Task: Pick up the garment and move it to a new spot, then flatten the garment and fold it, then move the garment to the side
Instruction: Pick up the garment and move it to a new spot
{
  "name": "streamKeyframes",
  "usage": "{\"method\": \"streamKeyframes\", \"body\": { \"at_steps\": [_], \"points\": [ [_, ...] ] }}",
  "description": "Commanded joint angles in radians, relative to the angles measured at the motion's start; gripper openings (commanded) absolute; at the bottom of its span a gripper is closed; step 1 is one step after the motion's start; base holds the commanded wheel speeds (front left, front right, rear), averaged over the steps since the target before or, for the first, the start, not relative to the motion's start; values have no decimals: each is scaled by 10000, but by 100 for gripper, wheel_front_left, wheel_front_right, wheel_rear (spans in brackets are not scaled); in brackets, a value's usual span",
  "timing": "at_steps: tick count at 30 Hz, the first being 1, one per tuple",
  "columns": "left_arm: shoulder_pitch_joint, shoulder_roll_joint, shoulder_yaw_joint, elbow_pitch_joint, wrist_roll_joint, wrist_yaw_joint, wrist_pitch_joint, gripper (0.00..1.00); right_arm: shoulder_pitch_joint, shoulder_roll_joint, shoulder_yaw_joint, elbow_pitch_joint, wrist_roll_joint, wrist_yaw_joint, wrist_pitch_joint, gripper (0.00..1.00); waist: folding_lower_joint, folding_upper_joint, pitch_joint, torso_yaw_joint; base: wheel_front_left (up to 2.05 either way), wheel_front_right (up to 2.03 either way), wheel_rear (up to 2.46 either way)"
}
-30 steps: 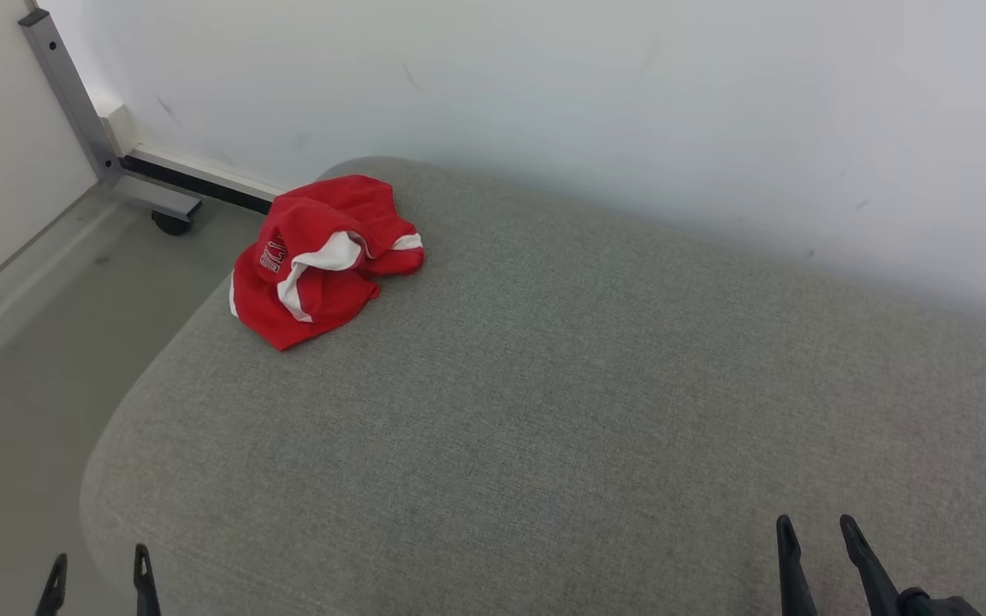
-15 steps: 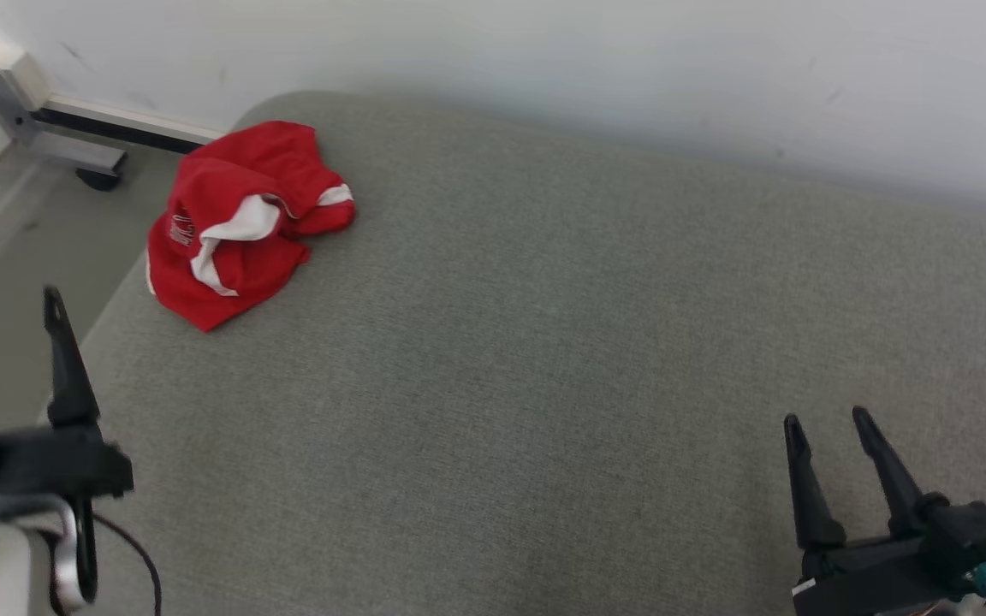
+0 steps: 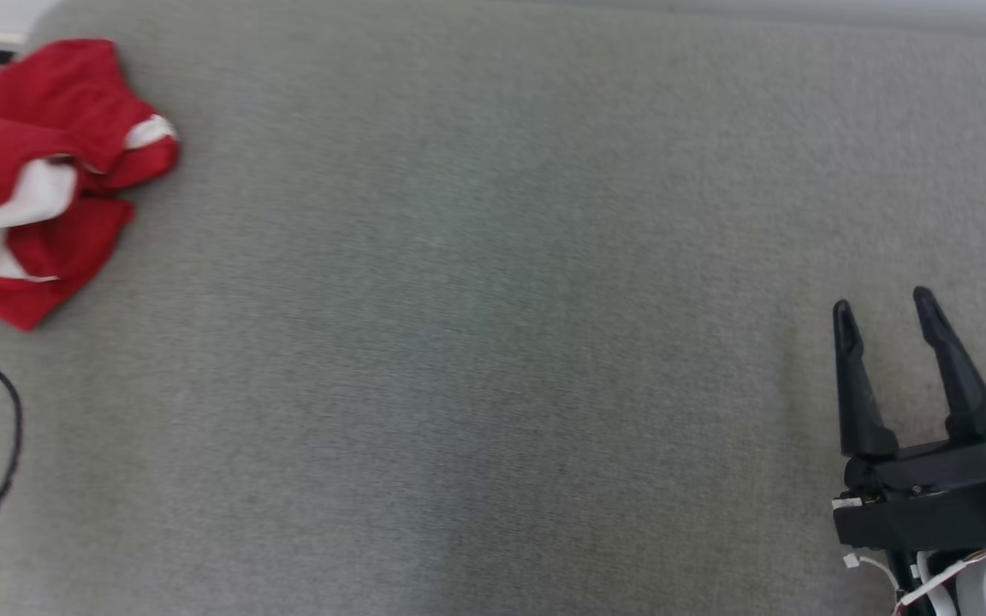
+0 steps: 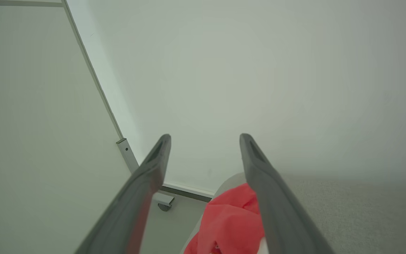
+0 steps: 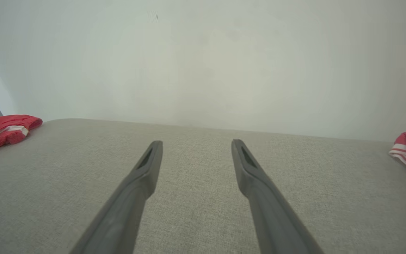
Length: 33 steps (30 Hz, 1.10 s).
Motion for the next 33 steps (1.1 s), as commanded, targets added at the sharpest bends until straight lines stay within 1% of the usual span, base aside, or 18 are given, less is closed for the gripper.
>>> {"method": "streamKeyframes", "body": {
  "at_steps": [1,5,8,10,12,15,16,17,21,24,25,26,27,29,33],
  "points": [
    [-299,140,43,281,-103,-38,-44,100,-149,-8,-37,-146,-99,-27,15,100,-4,-2,1104,-1050,0,0,0],
    [-982,419,119,1521,-347,-236,246,100,-216,-42,-52,-485,-94,-27,83,100,-4,-2,1450,-1334,0,0,0],
    [-1436,571,240,2463,-552,-304,804,100,-255,-55,-60,-630,-87,-27,90,100,-4,-2,1584,-1489,0,0,0],
    [-1632,725,75,3024,-457,-389,1222,100,-261,-42,-61,-678,-83,-27,83,100,-4,-2,1641,-1559,0,0,0],
    [-1789,732,31,3492,-554,-519,1565,100,-256,-26,-80,-706,-91,-27,75,100,-4,-2,1668,-1587,0,0,0],
    [-1846,752,-153,4277,-573,-624,2384,100,-230,3,-78,-675,-126,-27,76,100,-4,-2,1654,-1613,0,0,0],
    [-1846,752,-153,4277,-573,-624,2384,100,-230,3,-78,-675,-126,-27,76,100,-4,-2,1654,-1613,0,0,0],
    [-1897,734,-171,4500,-632,-680,2679,100,-236,6,-65,-658,-125,-27,83,100,-4,-2,1639,-1621,0,0,0],
    [-1972,649,-203,5348,-831,-649,3834,100,-263,40,-24,-670,-132,-27,132,100,-4,-2,1557,-1643,0,0,0],
    [-2010,622,-236,5650,-867,-629,4231,100,-227,48,-43,-694,-160,-27,180,100,-4,-2,1521,-1633,0,0,0],
    [-2046,642,-276,5693,-825,-566,4297,80,-211,42,-51,-698,-160,-27,189,100,-4,-2,1516,-1628,0,0,0],
    [-2080,655,-315,5739,-783,-535,4333,35,-209,38,-49,-698,-158,-27,201,100,-4,-2,1514,-1623,0,0,0],
    [-2096,668,-330,5774,-771,-489,4347,0,-212,29,-50,-694,-153,-27,211,100,-4,-2,1512,-1617,0,0,0],
    [-2075,689,-400,5876,-729,-471,4391,0,-229,30,-21,-673,-145,-27,191,100,-4,-2,1491,-1611,0,0,0],
    [-2159,783,-401,5705,-757,-387,3718,0,-248,59,11,-589,-113,-27,197,100,-4,-2,1371,-1591,0,0,0]
  ]
}}
